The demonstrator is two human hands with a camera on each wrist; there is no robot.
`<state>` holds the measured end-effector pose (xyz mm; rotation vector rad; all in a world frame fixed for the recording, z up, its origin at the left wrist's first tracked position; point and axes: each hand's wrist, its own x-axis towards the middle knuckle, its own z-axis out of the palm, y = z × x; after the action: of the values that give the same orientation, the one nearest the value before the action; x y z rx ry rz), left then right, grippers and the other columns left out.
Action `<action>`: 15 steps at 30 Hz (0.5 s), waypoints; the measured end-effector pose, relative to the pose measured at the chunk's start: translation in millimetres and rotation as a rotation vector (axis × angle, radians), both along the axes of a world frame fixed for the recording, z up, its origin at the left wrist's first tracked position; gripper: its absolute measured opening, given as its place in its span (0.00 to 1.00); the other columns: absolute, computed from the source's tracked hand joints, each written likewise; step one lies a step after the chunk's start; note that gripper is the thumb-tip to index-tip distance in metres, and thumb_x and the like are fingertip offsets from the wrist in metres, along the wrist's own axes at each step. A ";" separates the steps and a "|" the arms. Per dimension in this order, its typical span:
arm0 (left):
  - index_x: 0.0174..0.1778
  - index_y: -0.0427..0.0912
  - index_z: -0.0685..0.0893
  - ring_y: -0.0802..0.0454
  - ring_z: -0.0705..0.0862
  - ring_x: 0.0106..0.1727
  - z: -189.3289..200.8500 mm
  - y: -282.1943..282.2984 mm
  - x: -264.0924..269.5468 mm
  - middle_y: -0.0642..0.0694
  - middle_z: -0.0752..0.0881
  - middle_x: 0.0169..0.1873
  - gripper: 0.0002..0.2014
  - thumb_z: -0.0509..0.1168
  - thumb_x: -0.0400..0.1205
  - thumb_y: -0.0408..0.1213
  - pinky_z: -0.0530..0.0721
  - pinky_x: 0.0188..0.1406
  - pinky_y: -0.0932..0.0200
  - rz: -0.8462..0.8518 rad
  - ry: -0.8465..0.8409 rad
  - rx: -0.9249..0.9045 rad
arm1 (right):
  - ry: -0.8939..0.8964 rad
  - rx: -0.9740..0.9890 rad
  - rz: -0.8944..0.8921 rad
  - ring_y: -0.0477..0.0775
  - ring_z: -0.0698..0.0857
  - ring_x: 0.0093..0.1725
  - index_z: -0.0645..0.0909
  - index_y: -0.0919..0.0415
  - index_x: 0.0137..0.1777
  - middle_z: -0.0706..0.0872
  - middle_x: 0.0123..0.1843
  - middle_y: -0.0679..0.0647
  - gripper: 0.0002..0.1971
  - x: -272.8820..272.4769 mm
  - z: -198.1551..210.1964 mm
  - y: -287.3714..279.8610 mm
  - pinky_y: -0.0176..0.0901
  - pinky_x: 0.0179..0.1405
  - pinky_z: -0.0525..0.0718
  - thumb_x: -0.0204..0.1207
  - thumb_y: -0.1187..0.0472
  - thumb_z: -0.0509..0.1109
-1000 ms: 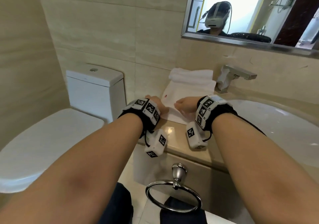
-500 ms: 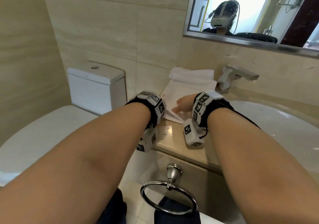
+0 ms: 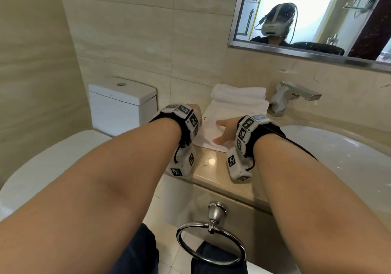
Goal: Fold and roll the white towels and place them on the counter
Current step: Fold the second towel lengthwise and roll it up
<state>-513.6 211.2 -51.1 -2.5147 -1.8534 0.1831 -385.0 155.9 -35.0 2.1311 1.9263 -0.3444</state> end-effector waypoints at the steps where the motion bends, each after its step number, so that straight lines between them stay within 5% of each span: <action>1: 0.72 0.35 0.74 0.42 0.76 0.71 -3.1 4.4 5.7 0.38 0.76 0.71 0.19 0.57 0.85 0.33 0.74 0.69 0.53 -0.059 0.026 0.026 | -0.010 -0.008 0.011 0.56 0.61 0.81 0.47 0.52 0.85 0.59 0.84 0.53 0.41 0.1 -0.6 2.1 0.47 0.76 0.61 0.78 0.44 0.66; 4: 0.80 0.38 0.62 0.43 0.64 0.79 -9.0 -4.6 20.3 0.40 0.65 0.79 0.22 0.51 0.88 0.35 0.62 0.78 0.52 -0.257 0.163 -0.042 | -0.088 -0.011 0.060 0.57 0.66 0.79 0.45 0.47 0.84 0.64 0.82 0.54 0.42 -1.0 -2.6 7.0 0.49 0.74 0.65 0.77 0.41 0.66; 8: 0.80 0.38 0.60 0.41 0.57 0.81 -21.7 -6.2 25.1 0.39 0.61 0.79 0.22 0.49 0.88 0.35 0.56 0.79 0.51 -0.440 0.515 0.066 | -0.085 0.015 0.070 0.56 0.69 0.77 0.50 0.47 0.84 0.66 0.81 0.53 0.40 1.1 -4.1 6.5 0.46 0.72 0.67 0.78 0.42 0.65; 11: 0.81 0.41 0.60 0.39 0.54 0.82 -21.4 -13.6 26.2 0.38 0.58 0.80 0.23 0.49 0.89 0.39 0.55 0.79 0.45 -0.336 0.519 0.023 | -0.060 0.004 0.043 0.56 0.66 0.79 0.51 0.47 0.84 0.63 0.82 0.51 0.41 2.7 -3.5 8.7 0.48 0.76 0.65 0.76 0.41 0.66; 15: 0.76 0.53 0.66 0.40 0.65 0.76 -32.1 11.9 27.4 0.40 0.67 0.74 0.23 0.58 0.83 0.47 0.68 0.73 0.37 -0.292 0.459 -0.091 | -0.067 -0.009 0.042 0.55 0.63 0.81 0.50 0.51 0.84 0.61 0.83 0.52 0.42 0.1 -2.7 9.7 0.45 0.76 0.62 0.77 0.41 0.67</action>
<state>-486.2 223.1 -83.2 -2.4814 -1.3206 0.7750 -385.0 165.6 -37.7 2.0667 1.9258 -0.2697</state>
